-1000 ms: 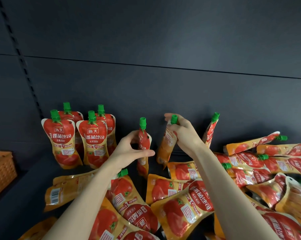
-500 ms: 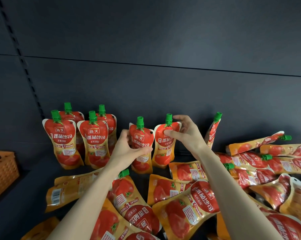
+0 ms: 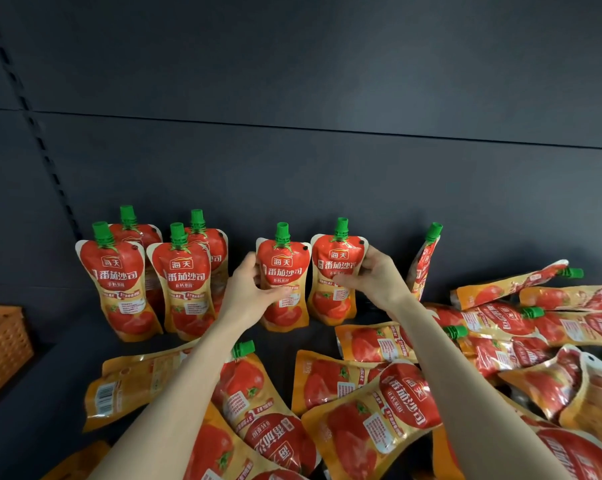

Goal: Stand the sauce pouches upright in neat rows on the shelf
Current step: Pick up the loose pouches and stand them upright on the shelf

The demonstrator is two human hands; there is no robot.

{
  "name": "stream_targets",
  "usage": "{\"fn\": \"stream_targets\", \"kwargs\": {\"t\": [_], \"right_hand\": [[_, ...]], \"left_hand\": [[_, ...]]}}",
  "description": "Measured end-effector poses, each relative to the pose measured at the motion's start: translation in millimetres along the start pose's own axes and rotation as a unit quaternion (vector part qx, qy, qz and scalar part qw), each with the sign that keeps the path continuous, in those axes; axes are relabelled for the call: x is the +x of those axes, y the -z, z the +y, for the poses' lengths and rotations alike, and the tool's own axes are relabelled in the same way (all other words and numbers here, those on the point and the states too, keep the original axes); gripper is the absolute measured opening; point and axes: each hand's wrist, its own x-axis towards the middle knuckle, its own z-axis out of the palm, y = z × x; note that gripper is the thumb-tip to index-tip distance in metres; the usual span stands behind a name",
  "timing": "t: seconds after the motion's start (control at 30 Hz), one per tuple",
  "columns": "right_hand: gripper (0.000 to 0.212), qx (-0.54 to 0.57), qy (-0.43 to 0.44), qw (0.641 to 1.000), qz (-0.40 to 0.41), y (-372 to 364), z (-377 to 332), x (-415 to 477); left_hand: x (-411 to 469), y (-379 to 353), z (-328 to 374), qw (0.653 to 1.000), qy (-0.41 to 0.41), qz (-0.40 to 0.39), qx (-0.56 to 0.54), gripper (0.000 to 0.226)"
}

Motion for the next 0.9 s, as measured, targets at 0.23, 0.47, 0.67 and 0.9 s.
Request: {"fn": "stream_targets", "kwargs": {"t": [0.23, 0.47, 0.67, 0.9], "right_hand": [[0.045, -0.051, -0.015, 0.999, -0.002, -1, 12, 2], [0.046, -0.067, -0.022, 0.997, -0.007, 6, 18, 4], [0.041, -0.058, -0.028, 0.998, -0.015, 3, 26, -4], [0.042, -0.068, -0.022, 0.997, -0.013, 2, 23, -9]], "left_hand": [[2, -1, -9, 0.999, 0.008, -0.038, 0.014, 0.059], [10, -2, -13, 0.998, 0.024, -0.058, 0.019, 0.061], [5, -6, -18, 0.999, 0.006, -0.041, 0.034, 0.052], [5, -7, -15, 0.998, 0.001, -0.044, 0.055, 0.056]]}}
